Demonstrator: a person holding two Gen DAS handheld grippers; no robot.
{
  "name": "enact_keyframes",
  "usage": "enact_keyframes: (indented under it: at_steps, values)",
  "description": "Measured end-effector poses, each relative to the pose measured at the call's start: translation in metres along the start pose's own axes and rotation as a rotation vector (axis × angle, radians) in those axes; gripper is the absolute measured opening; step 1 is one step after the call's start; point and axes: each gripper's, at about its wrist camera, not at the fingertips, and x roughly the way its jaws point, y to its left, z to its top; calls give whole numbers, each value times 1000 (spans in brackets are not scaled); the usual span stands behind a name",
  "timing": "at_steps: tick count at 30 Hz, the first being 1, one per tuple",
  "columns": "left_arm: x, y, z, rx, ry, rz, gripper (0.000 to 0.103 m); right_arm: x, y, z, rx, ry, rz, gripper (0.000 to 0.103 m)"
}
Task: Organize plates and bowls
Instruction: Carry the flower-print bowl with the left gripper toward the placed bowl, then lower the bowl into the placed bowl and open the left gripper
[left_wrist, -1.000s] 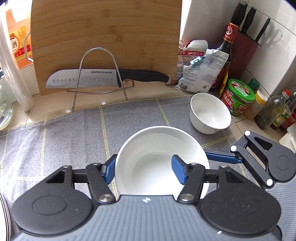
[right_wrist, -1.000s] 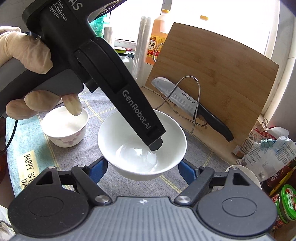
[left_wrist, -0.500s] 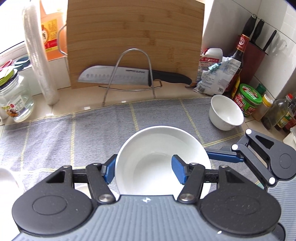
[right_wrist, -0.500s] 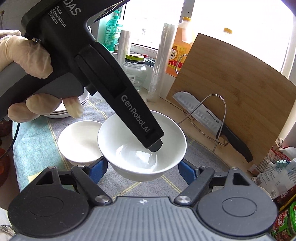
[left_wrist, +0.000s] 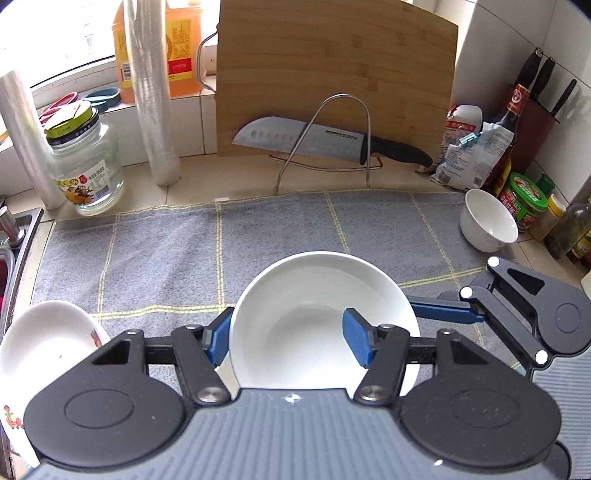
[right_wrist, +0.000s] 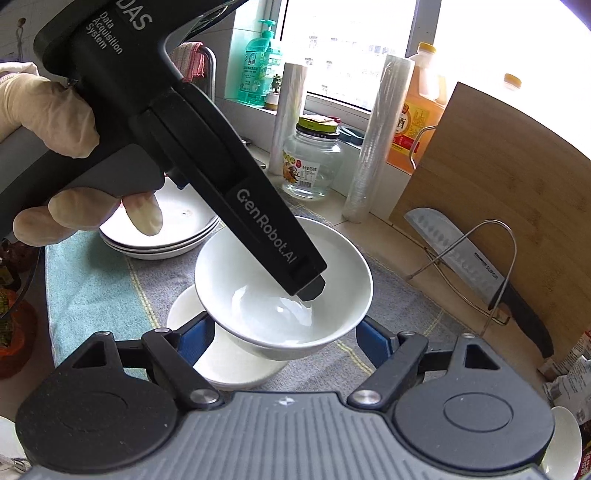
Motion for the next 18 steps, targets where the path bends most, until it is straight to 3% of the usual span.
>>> enact_keyframes:
  at_steps: [18]
  values:
    - [20,23,-19,1,81,-23,61,29,23,-2,22,86,37,87]
